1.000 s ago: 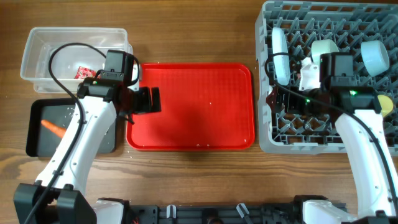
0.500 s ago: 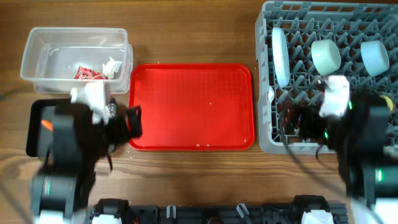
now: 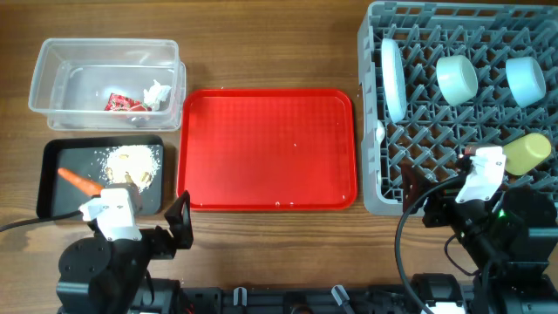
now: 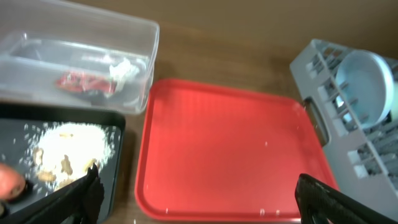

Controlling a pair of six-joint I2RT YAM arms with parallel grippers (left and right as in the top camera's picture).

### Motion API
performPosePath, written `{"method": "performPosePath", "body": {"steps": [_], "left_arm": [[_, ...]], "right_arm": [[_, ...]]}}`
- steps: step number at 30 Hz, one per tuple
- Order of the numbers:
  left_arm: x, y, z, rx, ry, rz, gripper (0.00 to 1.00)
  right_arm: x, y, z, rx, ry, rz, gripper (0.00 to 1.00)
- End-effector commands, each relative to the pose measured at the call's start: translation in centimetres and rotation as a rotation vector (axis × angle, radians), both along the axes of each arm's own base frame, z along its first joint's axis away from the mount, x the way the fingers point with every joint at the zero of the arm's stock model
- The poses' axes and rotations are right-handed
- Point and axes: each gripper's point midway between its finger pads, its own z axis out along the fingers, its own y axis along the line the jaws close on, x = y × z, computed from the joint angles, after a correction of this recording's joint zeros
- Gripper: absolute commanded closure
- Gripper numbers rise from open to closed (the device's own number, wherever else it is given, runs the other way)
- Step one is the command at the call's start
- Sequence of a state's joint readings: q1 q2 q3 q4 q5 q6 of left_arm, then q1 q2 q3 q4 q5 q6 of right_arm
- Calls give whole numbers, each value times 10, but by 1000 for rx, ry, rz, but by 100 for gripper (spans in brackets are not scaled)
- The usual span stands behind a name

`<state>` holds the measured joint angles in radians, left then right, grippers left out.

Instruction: Sort waste into correct bins and load items into the dishwasher rack

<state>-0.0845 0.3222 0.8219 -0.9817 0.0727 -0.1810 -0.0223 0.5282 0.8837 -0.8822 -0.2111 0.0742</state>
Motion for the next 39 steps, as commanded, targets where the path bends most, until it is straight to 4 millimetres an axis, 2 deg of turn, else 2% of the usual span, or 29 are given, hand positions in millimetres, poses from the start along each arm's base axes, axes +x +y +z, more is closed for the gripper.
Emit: {"method": "performPosePath", "body": {"steps": [1,9,17,20,22,25,27,29,36,39], "left_arm": [[-6,3,-13,6,51,16,0],[-18,4,-31,14,139,16,0],[-18,4,-31,14,139,16,0],[-18,4,-31,14,139,17,0],[-18,4,-31,14,139,16,0],[-18,4,-31,14,139,17,0],[-18,4,-31,14,139,16,0],[-18,4,-31,13,139,17,0],[-18,4,-31,14,139,16,0],[-18,4,-31,14,139,16,0]], "right_arm": [[2,-2,-6,-2,22,-15,0],[2,-2,-7,-2,23,-15,0],[-2,0,-3,-2,3,-6,0],[-12,7,8,-2,-53,28,0],[-25,9,16,-1,-107,45,0],[-41,5,32,-15,-210,26,0],[-50,0,36,-26,-262,5,0],[-46,-3,33,-30,-317,-16,0],[-1,-2,13,40,-622,-42,0],[13,-14,-1,31,-672,-115,0]]}}
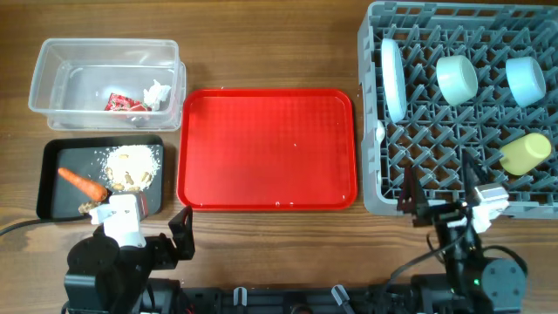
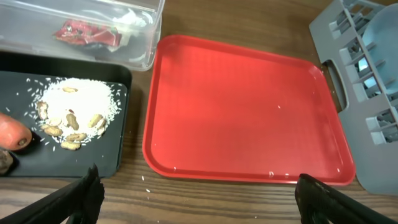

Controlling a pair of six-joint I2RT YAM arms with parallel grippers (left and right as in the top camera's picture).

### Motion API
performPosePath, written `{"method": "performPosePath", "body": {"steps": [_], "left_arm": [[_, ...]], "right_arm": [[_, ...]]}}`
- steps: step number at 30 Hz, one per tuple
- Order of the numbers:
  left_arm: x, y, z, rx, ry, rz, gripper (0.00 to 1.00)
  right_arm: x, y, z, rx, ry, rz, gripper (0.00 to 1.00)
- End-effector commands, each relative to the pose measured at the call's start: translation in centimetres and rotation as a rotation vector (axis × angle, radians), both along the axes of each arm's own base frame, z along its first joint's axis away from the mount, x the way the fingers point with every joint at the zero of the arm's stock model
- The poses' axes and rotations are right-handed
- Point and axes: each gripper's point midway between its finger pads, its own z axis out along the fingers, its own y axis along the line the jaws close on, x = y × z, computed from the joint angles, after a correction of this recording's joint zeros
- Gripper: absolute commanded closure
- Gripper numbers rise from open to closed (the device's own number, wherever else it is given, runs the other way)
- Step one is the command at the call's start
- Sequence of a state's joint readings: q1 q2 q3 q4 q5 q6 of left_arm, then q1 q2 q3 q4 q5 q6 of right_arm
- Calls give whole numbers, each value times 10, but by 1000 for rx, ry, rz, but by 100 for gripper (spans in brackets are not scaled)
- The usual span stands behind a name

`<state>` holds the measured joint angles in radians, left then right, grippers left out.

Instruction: Sort waste into correct bins and load items into the dishwasher rack

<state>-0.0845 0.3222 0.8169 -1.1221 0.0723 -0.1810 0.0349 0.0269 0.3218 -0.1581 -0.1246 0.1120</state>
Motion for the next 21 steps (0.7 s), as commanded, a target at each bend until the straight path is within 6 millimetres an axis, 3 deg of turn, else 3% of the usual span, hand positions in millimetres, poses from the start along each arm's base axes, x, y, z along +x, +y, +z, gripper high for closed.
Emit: {"method": "performPosePath", "body": {"steps": [1,11,21], "left_arm": [[0,3,0,2,-6,16,0],[0,3,0,2,-6,16,0],[0,3,0,3,-6,16,0]], "right_arm": [[14,-17,-26,36,-27,-99,0],[32,-20,-102,51,119,-119,0],[32,-19,-106,50,134,-116,0]]}}
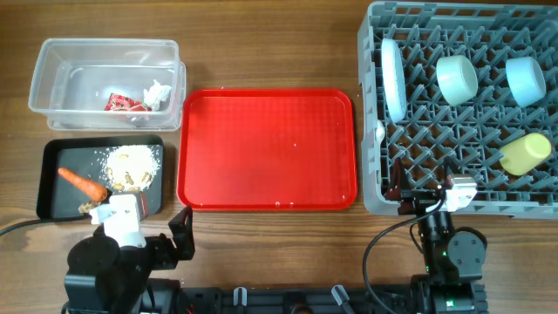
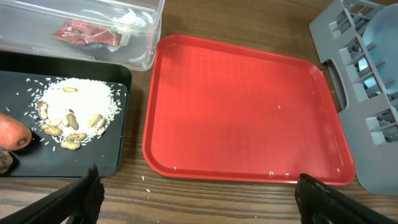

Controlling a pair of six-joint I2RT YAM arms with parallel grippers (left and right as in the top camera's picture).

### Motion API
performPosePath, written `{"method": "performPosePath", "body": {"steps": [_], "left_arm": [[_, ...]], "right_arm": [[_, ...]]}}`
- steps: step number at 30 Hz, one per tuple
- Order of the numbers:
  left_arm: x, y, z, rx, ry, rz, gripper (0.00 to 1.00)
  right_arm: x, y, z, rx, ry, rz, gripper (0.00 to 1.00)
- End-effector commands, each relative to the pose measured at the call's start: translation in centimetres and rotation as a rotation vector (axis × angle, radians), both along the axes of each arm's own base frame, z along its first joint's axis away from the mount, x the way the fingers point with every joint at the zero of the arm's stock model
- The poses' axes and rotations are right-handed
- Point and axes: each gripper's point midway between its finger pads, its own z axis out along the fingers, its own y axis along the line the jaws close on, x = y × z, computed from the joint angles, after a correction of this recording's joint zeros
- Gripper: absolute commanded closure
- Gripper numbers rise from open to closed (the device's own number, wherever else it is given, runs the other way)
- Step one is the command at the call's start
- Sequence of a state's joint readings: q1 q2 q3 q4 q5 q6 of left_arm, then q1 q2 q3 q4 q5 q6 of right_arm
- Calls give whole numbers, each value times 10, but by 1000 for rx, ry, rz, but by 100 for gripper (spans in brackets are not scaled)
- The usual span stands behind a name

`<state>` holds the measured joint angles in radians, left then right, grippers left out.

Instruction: Sort waste into correct bins and load items into the dishwasher rack

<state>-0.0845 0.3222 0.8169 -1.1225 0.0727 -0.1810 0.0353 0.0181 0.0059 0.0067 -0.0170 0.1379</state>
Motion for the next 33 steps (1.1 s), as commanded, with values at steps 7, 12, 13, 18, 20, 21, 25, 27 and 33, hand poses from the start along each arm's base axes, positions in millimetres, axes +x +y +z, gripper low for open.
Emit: {"method": "performPosePath", "body": {"steps": [7,12,13,18,20,21,25,27,33], "left_arm": [[0,3,1,3,-6,16,0],[0,3,0,2,-6,16,0],[0,3,1,3,-6,16,0],[0,3,0,3,-6,16,0],[0,3,0,3,-6,17,0],[0,3,1,3,-7,18,0],[-2,3,2,1,-21,18,0],[-5,4,6,-1,-51,21,0],[6,10,0,6,-155,57,0]], "right_arm": [[-1,-2,3,20,-12,-12,0],[-1,-2,3,20,-12,-12,0],[-1,-2,3,20,-12,-12,0],[-1,-2,3,20,-12,-12,0],[-1,-2,3,20,-12,-12,0],[-1,-2,3,20,-12,-12,0],[-1,-2,3,20,-12,-12,0],[-1,-2,3,21,-12,-12,0],[-1,-2,3,21,-12,-12,0]]}}
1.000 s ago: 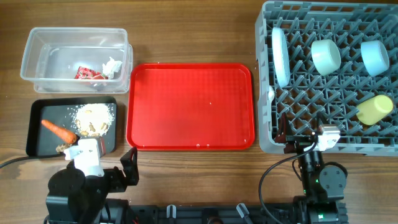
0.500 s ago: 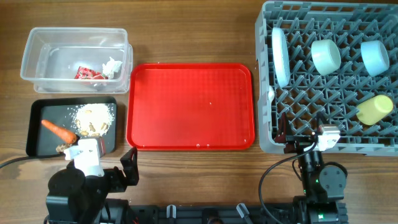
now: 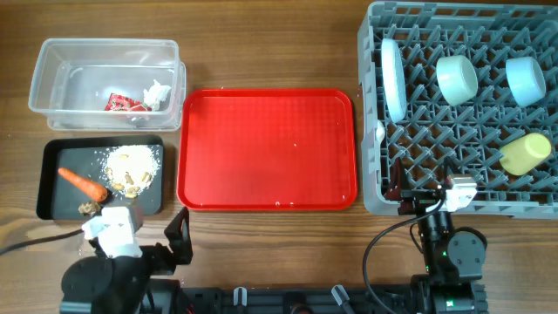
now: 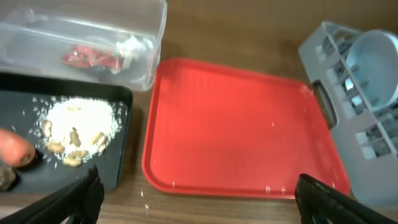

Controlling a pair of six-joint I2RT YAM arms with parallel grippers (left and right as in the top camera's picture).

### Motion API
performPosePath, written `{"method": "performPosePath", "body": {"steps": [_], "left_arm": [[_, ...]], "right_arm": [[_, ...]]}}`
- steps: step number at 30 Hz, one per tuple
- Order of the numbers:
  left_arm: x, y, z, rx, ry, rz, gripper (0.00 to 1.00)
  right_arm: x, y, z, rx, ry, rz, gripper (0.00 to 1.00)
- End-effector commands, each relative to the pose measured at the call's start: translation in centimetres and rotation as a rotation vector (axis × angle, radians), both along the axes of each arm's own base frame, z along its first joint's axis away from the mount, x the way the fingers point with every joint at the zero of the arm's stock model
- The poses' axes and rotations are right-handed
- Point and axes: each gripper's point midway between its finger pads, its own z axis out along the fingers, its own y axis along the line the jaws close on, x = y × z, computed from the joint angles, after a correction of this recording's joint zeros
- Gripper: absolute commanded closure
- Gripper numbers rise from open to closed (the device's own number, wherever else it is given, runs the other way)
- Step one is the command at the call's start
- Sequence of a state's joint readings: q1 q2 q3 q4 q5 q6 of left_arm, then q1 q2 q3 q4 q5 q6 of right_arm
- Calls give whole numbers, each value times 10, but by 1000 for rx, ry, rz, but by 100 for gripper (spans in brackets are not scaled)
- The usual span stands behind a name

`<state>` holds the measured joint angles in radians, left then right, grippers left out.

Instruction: Sort waste into correct bins and load items into the dishwasher rack

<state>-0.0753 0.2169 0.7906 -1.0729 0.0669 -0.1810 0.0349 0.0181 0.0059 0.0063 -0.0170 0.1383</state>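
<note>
The red tray [image 3: 266,148] lies bare in the middle of the table. A clear bin [image 3: 106,74] at the far left holds a red wrapper [image 4: 90,58] and a crumpled tissue [image 4: 129,45]. In front of it a black tray [image 3: 52,196] carries rice, peanuts and a carrot [image 3: 80,181]. The grey dish rack [image 3: 462,187] on the right holds a white plate, a pale green cup, a blue bowl and a yellow cup [image 3: 525,153]. My left gripper [image 4: 198,202] stands wide open and empty at the table's front edge. My right gripper [image 3: 425,179] is open at the rack's front wall.
Bare wood surrounds the trays. A few rice grains lie on the wood in front of the black tray [image 4: 144,194]. The rack's handle [image 4: 323,106] faces the red tray's right edge.
My left arm has shifted slightly left and back, and its camera now looks further up, showing more of the bin and the rack. The right arm has not moved.
At first my left gripper was open over the black tray's front edge, and my right one was at the rack's front right corner by the yellow cup. Both then stood back at the table's front edge, the right one further left. Nothing on the table has moved.
</note>
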Motion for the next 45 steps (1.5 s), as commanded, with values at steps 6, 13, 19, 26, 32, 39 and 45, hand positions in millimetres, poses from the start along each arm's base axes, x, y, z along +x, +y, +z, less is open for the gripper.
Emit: {"method": "performPosePath", "body": {"steps": [6,13,19,26,32,39,45], "left_arm": [[54,9,-45,-3,-212,69,0],[91,8,-36,0,-530,63,0],[96,3,-75,20,-450,25,0],[96,3,-78,21,-434,26,0],[96,3,-79,21,-433,26,0],[96,3,-79,21,-432,26,0],[96,3,-79,21,-432,26,0]], "right_arm": [[-1,-2,3,20,-12,-12,0],[-1,-2,3,20,-12,-12,0],[-1,-2,3,20,-12,-11,0],[-1,-2,3,20,-12,-11,0],[-1,-2,3,20,-12,-12,0],[-1,-2,3,20,-12,-12,0],[-1,-2,3,20,-12,-12,0]]}}
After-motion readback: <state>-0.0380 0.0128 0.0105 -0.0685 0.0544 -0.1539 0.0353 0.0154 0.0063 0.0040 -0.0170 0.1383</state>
